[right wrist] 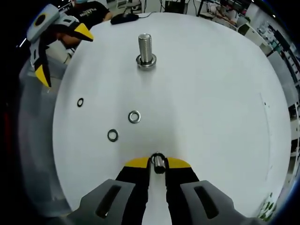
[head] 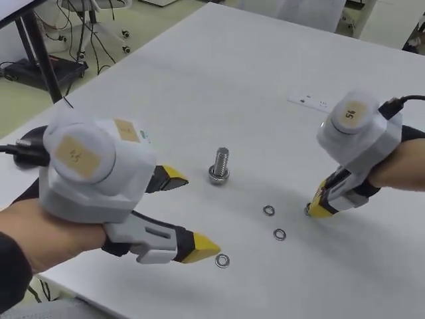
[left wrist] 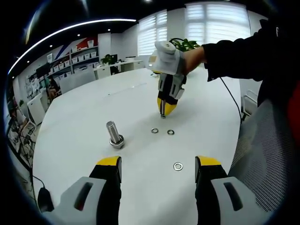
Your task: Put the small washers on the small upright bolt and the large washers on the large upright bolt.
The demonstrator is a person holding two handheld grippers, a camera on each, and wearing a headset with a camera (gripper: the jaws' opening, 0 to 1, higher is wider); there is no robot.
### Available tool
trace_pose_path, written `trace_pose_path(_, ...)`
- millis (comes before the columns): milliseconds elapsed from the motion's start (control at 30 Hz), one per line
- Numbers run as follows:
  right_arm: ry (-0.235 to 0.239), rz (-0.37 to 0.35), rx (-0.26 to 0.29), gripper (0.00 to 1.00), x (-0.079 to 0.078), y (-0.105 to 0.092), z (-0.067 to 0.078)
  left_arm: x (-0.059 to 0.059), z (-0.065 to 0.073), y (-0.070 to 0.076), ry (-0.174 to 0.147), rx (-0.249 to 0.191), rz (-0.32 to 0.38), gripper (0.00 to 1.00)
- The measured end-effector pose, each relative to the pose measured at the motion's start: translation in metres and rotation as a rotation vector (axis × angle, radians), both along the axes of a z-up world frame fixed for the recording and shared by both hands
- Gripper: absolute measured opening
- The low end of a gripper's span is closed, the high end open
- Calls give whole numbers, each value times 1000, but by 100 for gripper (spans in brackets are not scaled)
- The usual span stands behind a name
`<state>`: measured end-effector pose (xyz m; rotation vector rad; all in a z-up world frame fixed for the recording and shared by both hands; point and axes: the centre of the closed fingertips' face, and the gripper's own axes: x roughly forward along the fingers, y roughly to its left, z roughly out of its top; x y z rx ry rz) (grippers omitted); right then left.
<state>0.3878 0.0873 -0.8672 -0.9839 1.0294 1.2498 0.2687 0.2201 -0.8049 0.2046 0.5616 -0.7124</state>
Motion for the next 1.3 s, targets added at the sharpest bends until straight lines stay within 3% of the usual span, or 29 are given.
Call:
trace_pose_path(767, -11, -7, 9, 20, -2, -5, -5, -2, 0, -1, 1, 3, -1, 62)
trace_pose_path(967, -30, -19, 24, 29, 0, -9, 1, -2, 0, -2, 1, 4, -4, 62)
trace_pose_path(1300, -65, -36, 57, 33, 0, -12, 15, -2, 0, -2, 2, 4, -5, 62)
